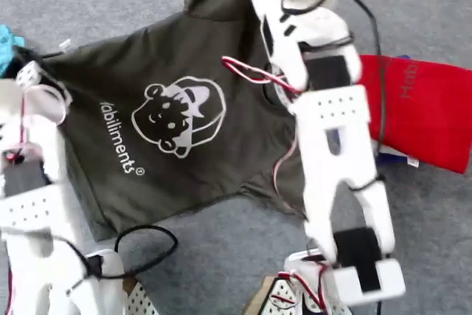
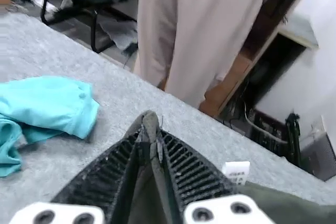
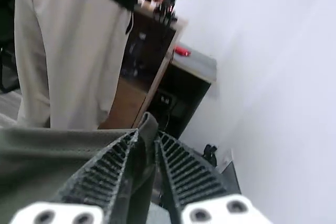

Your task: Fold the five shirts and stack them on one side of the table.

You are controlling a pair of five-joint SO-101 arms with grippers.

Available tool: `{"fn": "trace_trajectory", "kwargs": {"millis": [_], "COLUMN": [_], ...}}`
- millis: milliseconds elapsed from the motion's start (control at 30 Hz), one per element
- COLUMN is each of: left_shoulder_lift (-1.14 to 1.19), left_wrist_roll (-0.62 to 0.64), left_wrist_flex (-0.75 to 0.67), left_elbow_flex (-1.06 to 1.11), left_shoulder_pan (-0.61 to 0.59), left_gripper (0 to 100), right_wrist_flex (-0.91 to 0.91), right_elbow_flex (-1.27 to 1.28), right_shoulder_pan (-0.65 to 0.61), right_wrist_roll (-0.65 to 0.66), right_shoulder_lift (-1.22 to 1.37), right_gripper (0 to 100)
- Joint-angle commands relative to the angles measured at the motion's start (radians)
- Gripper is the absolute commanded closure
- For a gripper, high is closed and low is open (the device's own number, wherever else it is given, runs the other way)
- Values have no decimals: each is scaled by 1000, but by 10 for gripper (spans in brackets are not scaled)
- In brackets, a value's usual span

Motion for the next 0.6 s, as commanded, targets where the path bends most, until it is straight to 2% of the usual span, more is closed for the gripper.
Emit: {"fn": "trace_trajectory", "kwargs": {"millis": [0, 167, 300, 433, 567], "left_shoulder_lift": [124, 202, 202, 202, 200], "left_wrist_roll": [5, -2, -2, -9, -91], "left_wrist_flex": [-126, -146, -60, 91, 239], "left_elbow_flex": [-6, 5, 14, 11, 9], "left_shoulder_pan": [18, 41, 41, 38, 41], "left_gripper": [979, 980, 980, 980, 981], "right_wrist_flex": [-83, -34, 247, 523, 712], "right_elbow_flex": [-16, -101, -177, -240, -252], "right_shoulder_pan": [22, 50, 73, 87, 85], "right_wrist_roll": [3, 3, 3, 11, 41], "right_shoulder_lift": [84, 197, 183, 133, 84], "right_gripper": [997, 997, 996, 995, 995]}}
